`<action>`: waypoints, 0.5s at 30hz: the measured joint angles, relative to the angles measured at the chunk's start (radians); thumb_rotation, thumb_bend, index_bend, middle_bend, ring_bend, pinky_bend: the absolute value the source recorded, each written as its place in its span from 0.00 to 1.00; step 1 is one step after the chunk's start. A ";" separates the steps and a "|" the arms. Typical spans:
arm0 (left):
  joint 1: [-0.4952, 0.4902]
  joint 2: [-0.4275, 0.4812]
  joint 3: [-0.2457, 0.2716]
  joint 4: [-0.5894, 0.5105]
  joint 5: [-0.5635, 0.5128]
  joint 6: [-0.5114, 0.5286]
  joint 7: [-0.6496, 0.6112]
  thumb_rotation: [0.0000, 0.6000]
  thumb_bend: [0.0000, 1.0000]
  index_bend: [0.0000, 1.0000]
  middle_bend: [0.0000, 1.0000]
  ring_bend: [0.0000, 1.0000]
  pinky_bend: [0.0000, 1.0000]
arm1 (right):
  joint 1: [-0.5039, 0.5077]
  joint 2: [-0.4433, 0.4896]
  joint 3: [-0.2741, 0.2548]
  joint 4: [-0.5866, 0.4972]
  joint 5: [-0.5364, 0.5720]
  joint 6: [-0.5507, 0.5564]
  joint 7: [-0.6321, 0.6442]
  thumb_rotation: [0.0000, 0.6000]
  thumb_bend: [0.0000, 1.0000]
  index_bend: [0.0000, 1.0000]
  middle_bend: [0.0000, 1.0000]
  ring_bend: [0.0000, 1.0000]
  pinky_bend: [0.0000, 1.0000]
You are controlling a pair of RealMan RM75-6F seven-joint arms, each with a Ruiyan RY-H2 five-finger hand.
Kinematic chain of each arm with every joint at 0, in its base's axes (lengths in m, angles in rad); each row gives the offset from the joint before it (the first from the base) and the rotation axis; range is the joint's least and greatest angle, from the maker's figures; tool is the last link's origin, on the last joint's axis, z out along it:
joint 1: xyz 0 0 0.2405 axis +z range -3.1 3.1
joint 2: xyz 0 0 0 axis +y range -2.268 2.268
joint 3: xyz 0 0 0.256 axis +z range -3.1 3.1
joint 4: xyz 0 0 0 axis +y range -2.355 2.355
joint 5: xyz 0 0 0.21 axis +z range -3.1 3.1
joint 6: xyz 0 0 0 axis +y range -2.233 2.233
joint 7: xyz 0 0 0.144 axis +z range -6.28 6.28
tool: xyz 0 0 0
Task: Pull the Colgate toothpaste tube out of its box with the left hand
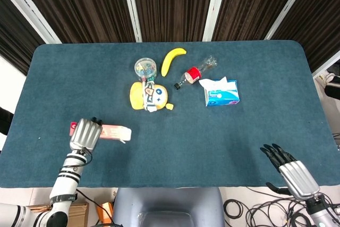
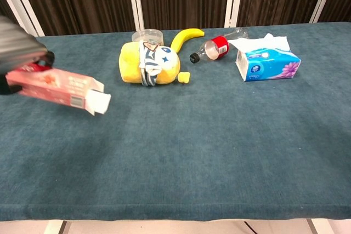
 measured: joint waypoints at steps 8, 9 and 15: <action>-0.015 -0.082 0.015 0.017 -0.003 0.175 0.184 1.00 0.45 0.62 0.65 0.98 1.00 | -0.009 -0.001 -0.001 0.007 -0.009 0.024 0.010 1.00 0.13 0.02 0.05 0.00 0.24; -0.015 -0.089 0.019 0.023 -0.001 0.183 0.198 1.00 0.45 0.62 0.65 0.98 1.00 | -0.009 -0.001 0.000 0.008 -0.010 0.027 0.011 1.00 0.13 0.02 0.05 0.00 0.24; -0.019 -0.124 0.050 0.054 0.023 0.218 0.275 1.00 0.46 0.62 0.65 0.98 1.00 | -0.015 -0.006 0.001 0.013 -0.015 0.039 0.009 1.00 0.13 0.02 0.05 0.00 0.24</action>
